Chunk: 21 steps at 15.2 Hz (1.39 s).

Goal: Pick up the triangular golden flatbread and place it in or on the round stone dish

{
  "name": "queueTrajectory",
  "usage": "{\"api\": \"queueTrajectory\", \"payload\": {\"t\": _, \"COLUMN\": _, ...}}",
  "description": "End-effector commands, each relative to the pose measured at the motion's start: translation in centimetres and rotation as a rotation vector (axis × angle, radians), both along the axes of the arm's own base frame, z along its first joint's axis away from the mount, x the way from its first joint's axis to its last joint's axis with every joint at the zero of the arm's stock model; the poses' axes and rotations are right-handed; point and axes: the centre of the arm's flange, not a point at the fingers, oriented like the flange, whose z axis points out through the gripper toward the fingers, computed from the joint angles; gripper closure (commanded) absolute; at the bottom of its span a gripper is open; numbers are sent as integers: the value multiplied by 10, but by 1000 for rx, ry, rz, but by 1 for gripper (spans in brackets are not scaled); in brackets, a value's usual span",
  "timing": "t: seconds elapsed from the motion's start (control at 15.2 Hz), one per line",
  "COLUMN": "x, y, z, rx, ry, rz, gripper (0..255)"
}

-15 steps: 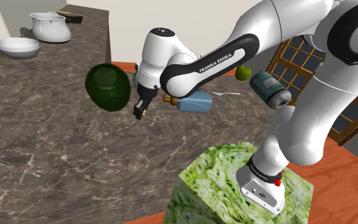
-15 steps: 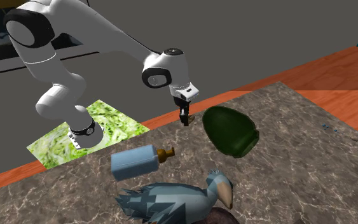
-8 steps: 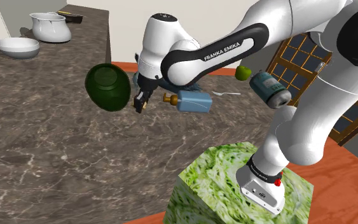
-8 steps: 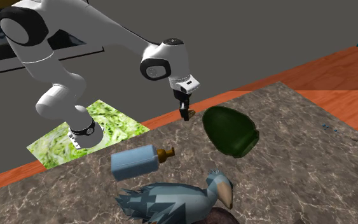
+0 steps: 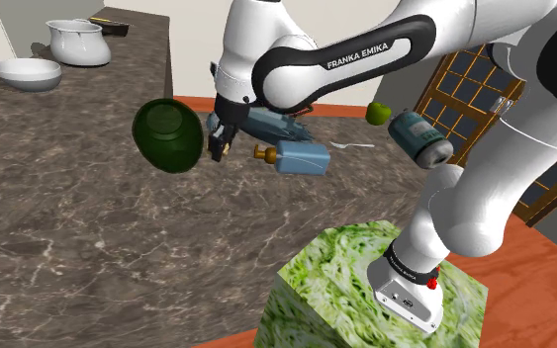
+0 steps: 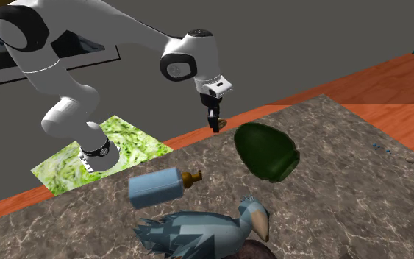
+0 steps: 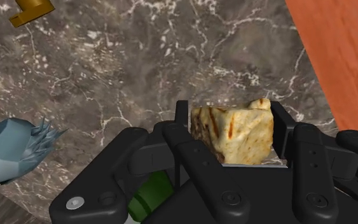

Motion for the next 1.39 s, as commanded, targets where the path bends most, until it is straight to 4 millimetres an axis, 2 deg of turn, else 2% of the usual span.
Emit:
{"api": "queueTrajectory", "payload": {"t": 0.0, "x": -1, "y": 0, "z": 10, "rx": 0, "ry": 0, "rz": 0, "gripper": 255}}
{"api": "queueTrajectory", "payload": {"t": 0.2, "x": -1, "y": 0, "z": 25, "rx": 0, "ry": 0, "rz": 0, "gripper": 255}}
{"api": "queueTrajectory", "payload": {"t": 1.32, "x": 147, "y": -169, "z": 23, "rx": 0, "ry": 0, "rz": 0, "gripper": 255}}
